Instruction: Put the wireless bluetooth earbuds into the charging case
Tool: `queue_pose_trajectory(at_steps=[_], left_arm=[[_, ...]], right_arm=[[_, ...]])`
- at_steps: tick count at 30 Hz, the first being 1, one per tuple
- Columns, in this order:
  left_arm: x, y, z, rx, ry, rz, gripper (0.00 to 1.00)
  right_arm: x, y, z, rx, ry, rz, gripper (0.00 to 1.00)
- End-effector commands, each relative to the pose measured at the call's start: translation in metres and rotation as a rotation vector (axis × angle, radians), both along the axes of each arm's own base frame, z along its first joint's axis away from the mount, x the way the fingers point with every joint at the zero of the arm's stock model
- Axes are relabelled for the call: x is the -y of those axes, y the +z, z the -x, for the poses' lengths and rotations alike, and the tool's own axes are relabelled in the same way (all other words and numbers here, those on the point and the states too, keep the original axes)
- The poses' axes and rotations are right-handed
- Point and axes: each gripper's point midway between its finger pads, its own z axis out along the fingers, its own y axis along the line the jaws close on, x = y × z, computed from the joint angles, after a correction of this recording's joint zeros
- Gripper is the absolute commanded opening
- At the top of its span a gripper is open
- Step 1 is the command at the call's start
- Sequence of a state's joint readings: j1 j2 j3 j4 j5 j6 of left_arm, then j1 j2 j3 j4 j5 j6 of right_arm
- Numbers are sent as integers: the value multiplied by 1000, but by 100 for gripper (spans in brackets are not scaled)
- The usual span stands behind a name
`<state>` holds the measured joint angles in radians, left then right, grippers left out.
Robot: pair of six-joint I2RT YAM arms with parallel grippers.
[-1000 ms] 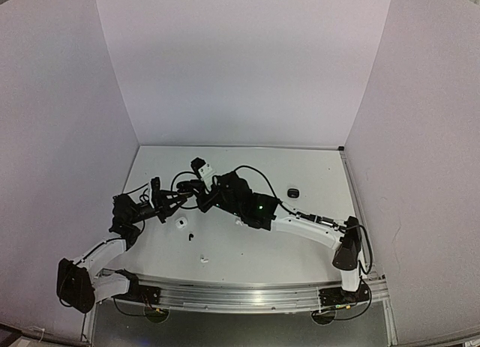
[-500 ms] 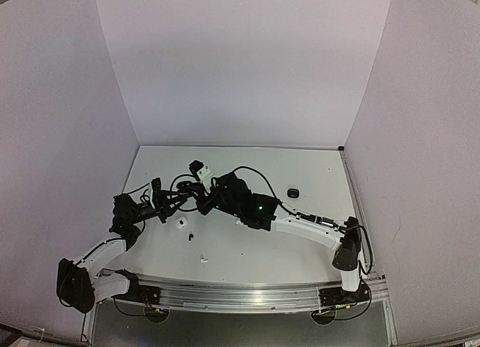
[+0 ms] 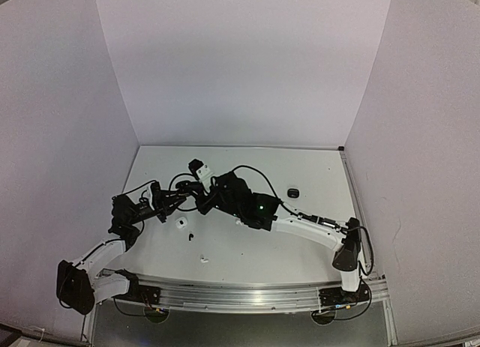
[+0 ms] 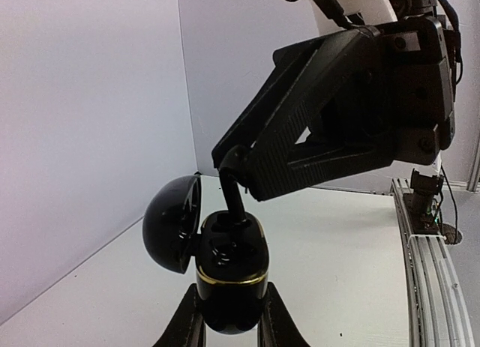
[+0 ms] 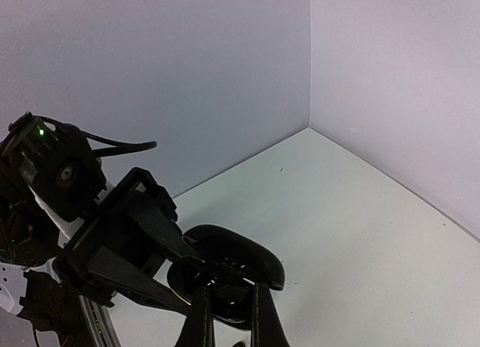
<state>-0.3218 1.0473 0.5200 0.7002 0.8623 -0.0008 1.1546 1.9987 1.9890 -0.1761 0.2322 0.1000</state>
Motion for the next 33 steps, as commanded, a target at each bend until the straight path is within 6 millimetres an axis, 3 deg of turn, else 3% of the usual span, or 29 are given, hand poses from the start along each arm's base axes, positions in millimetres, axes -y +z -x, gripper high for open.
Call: queue_pose_trajectory(at_steps=[1,15,26,33], left_arm=[[-4,23,5,125,16,33,0],[0,30,8,88,-16,76,0],[-1,17,-8,-63,33,70,0],[-1,18,-7,-44,28,62,0]], right_arm=[[9,7,-11,33,-77,21,0],[-1,8,-10,33,-49,9,0],[17,30,-16,69,-118,-7,0],[9,32,-8,49,-62,-28,0]])
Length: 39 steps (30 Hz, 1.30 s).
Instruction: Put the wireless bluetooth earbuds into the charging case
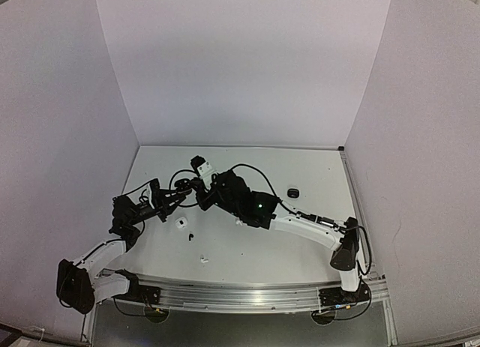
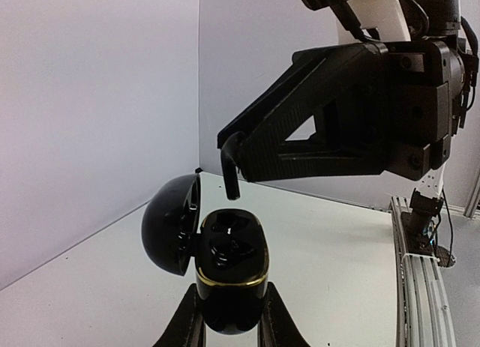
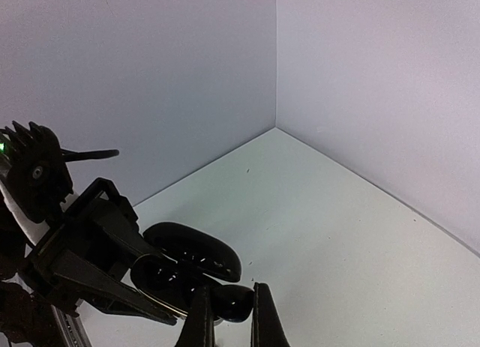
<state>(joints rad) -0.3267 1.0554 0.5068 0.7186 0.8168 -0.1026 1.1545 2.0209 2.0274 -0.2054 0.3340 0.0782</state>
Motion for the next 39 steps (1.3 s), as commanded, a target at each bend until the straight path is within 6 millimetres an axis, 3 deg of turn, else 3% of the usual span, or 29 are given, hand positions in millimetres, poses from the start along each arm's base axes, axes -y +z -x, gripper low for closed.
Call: queue_pose_trajectory(at_steps=[1,20,39], left_arm=[[1,21,-1,58,1,15,0],[3,26,1,91,-19,11,0],[4,25,3,97,-22,5,0]], right_arm=[[0,31,8,11,40,-63,0],[-15,8,6,-6,67,-21,0],[-16,4,-4,34,25,9,0]])
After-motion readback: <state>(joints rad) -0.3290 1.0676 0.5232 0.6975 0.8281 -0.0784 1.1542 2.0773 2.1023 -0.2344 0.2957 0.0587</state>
